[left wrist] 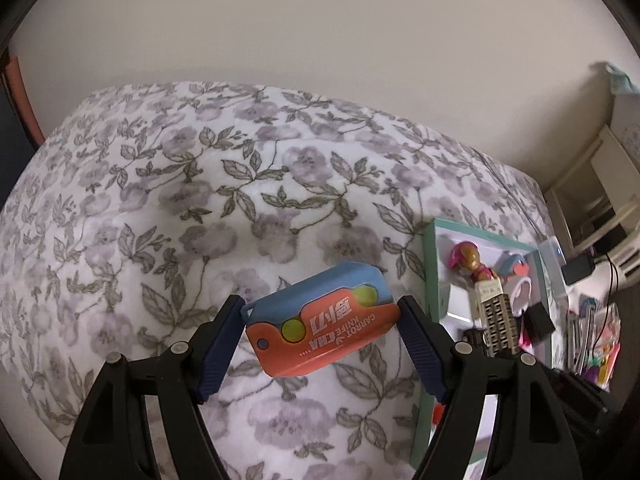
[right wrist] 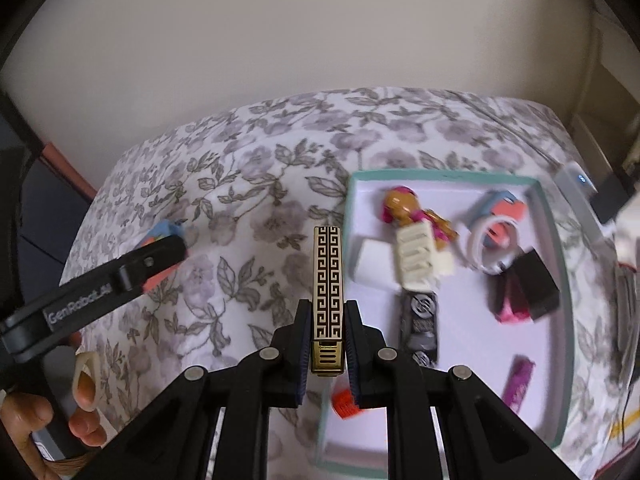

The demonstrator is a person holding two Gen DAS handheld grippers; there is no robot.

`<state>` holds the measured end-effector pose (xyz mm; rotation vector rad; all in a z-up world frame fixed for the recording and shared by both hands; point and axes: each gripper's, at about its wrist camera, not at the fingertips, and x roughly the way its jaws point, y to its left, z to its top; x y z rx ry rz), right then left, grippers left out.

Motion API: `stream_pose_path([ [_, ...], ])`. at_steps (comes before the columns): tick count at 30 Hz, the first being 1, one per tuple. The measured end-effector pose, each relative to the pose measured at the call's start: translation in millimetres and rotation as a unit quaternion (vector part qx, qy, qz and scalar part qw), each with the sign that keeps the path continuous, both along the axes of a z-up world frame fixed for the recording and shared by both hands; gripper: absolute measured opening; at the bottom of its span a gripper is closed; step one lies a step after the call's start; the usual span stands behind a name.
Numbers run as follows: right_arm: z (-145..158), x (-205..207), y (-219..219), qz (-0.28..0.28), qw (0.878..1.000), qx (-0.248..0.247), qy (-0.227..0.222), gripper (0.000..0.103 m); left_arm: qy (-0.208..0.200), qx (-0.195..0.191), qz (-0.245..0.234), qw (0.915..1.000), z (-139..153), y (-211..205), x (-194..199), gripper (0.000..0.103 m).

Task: Organize rigid objects
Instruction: 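Lift the toy knife and harmonica and carry both over the tray, then lower the toy knife and harmonica into the tray and open both tools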

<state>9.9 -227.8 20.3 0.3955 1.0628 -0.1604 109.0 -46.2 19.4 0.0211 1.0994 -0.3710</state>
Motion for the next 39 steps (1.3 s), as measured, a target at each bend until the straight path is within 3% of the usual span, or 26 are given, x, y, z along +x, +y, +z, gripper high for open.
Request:
stream_pose_path([
  [18, 7.4, -82.8, -48.2, -0.102, 0.995, 0.005, -0.015, 0.016, -0.009, 0.001, -0.072, 0.9974, 0.0, -42.9, -50.1, 0.078],
  [27, -0.2, -92.0, -60.2, -0.115, 0.993, -0.018, 0.005, 0.016, 0.001, -0.018, -0.117, 0.9929, -4.4, -69.8, -76.7, 0.078],
  [39, -23.7, -105.6, -94.3, -0.148, 0.988, -0.008, 0.045, 0.016, 0.014, -0.008, -0.164, 0.9863, -19.3, -104.9, -105.9, 0.078],
])
